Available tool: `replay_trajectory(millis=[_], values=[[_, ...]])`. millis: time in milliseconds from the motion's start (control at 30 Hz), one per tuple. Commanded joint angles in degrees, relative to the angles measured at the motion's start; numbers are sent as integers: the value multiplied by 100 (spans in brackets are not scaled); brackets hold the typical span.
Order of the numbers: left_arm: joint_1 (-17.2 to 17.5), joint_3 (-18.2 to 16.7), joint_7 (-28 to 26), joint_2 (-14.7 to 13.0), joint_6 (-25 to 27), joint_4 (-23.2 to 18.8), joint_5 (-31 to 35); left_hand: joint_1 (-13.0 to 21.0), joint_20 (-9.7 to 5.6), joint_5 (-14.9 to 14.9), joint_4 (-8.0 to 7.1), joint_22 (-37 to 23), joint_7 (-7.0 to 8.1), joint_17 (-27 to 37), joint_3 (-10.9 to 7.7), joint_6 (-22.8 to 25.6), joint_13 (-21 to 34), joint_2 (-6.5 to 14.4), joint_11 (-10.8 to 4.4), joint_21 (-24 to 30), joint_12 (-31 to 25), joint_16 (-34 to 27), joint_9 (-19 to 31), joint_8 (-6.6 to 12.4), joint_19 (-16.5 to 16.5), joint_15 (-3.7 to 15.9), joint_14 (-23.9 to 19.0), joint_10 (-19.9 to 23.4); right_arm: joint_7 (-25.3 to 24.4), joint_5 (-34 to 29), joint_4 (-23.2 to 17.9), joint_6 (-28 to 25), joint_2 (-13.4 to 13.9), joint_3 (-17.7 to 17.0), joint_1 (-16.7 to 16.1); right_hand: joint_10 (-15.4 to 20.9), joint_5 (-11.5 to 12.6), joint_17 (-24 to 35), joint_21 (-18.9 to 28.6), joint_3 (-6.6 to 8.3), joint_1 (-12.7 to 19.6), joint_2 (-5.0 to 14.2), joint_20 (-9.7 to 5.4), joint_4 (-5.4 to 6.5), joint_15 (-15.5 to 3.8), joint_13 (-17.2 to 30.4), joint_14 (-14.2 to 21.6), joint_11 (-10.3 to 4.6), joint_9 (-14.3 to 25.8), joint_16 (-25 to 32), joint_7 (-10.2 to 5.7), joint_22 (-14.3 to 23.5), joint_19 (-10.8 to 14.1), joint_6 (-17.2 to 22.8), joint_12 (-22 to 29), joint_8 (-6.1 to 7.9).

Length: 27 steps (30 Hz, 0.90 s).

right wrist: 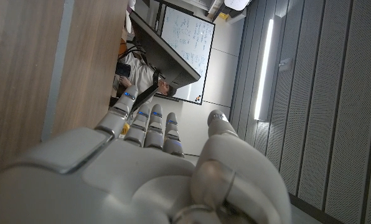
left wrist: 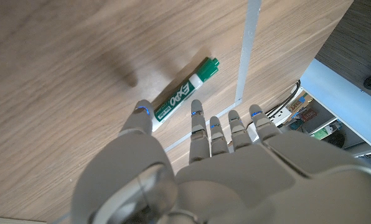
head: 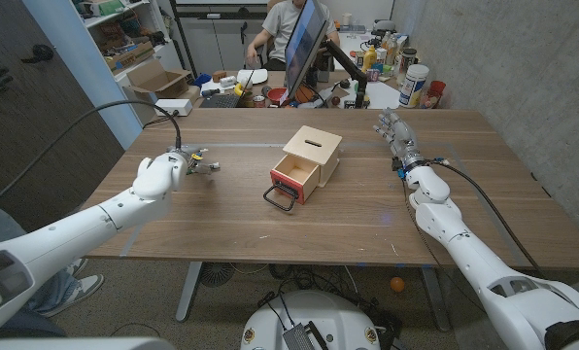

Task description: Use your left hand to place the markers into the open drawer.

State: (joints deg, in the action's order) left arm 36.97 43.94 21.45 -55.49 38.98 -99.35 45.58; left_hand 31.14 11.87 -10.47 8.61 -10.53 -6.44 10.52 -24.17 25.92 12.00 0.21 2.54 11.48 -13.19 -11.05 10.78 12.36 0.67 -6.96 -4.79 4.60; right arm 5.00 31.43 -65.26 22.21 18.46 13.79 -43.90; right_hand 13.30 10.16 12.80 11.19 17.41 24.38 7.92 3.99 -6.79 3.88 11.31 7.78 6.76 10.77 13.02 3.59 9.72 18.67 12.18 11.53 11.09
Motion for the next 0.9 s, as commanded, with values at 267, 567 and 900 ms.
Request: replay_trajectory(millis=[267,567,900], values=[[174,-78,-116,-10,82,-6,-57,102,31,-3,8,-27,14,8,7,127,9,26,-11,29,-56,-30,23,12,-18,-20,-67,111,41,-22,-17,-181,42,56,-17,32,43,7,5,7,-20,-1,47,-32,-10,24,29,-18,14,-14,-19,26,26,50,27,20],[219,-90,-173,-12,139,37,-112,139,28,0,11,-27,-25,7,1,229,7,51,-12,40,-66,-39,25,29,6,-12,-106,150,62,-32,34,-242,28,82,-12,31,44,5,6,4,-19,-6,44,-36,-3,24,31,-9,14,-15,-21,26,28,50,25,20],[103,-36,-271,110,119,291,-179,177,31,4,13,-27,-17,5,-5,249,6,79,-17,43,-69,-39,27,14,13,-1,-128,171,41,-52,56,-330,46,79,-25,24,44,6,7,2,-25,-3,52,-34,-7,24,31,-7,14,-15,-14,26,31,50,21,19]])
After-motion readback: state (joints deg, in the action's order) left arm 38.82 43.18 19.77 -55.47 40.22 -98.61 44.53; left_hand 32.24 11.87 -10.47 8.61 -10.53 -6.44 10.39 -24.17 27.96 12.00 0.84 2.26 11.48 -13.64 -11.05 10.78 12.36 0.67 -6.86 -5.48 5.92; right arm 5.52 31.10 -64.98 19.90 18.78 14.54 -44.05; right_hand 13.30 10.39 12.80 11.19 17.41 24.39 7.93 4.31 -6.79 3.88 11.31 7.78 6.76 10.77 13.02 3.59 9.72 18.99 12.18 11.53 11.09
